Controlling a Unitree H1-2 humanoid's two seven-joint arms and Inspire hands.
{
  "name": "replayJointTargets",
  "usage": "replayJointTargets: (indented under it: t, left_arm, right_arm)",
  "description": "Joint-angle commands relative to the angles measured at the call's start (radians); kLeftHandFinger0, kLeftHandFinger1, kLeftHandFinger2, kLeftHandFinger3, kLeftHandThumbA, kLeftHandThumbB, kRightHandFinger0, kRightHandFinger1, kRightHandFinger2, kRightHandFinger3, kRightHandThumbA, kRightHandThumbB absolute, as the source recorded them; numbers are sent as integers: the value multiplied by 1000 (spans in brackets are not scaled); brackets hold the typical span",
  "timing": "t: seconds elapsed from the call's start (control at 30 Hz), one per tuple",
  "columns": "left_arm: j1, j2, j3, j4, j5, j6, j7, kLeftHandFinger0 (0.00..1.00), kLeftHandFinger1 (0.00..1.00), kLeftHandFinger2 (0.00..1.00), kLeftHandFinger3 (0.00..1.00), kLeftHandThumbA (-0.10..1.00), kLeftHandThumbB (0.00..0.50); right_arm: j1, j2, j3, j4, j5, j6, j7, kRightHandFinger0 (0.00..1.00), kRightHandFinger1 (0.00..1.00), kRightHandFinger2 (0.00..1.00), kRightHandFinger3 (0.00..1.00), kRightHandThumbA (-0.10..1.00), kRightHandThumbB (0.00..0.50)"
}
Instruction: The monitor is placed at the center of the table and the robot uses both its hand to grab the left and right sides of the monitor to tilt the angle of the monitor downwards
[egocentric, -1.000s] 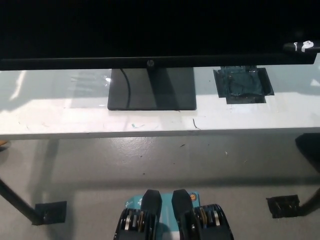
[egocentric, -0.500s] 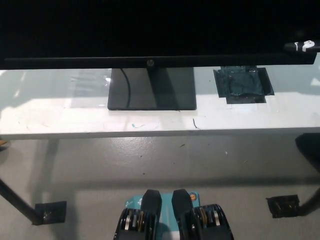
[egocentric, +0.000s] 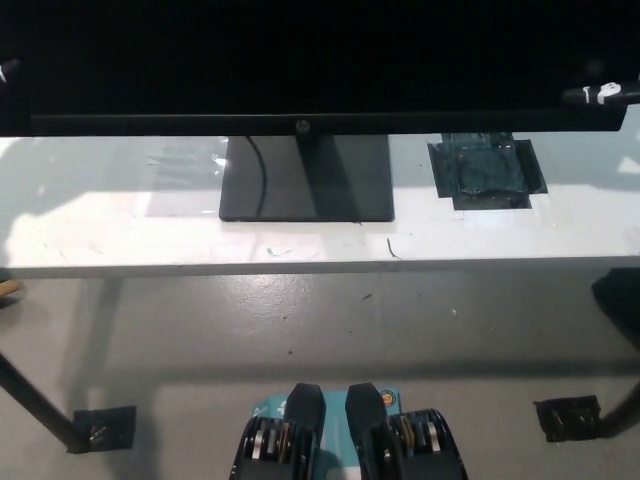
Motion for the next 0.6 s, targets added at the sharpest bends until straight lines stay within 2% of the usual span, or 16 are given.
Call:
replayJointTargets:
  t: [0.0,0.03,0.07,0.23,0.27,0.37,0.43,0.57]
  left_arm:
    - [-98,3,-143,37,225,-54,160,1000,1000,1000,1000,803,464]
    - [-136,-6,-228,81,328,-39,232,1000,1000,1000,1000,872,496]
    - [-153,-10,-269,96,362,-17,244,1000,1000,1000,1000,910,500]
    - [-177,-20,-327,134,361,-11,264,1000,1000,1000,1000,882,500]
    - [-202,-35,-384,164,412,-1,338,1000,1000,1000,1000,808,500]
    - [-206,-36,-402,174,404,-2,350,1000,1000,1000,1000,805,500]
    - [-233,-63,-494,163,508,89,437,1000,1000,1000,1000,841,499]
    - [-241,-73,-527,170,518,107,470,1000,1000,1000,1000,811,493]
  right_arm:
    - [-62,90,78,17,-160,-81,-207,1000,1000,1000,1000,462,500]
    - [-66,101,125,16,-222,-84,-305,1000,1000,1000,1000,440,500]
    - [-66,105,141,17,-241,-95,-348,1000,1000,1000,1000,426,500]
    - [-71,111,169,26,-251,-95,-394,1000,1000,1000,1000,437,500]
    - [-90,120,239,38,-335,-85,-528,1000,1000,1000,1000,443,500]
    - [-92,120,252,42,-327,-87,-535,1000,1000,1000,1000,443,500]
    - [-115,129,372,51,-460,-63,-719,1000,1000,1000,1000,474,500]
    - [-124,134,410,59,-465,-51,-750,1000,1000,1000,1000,492,500]
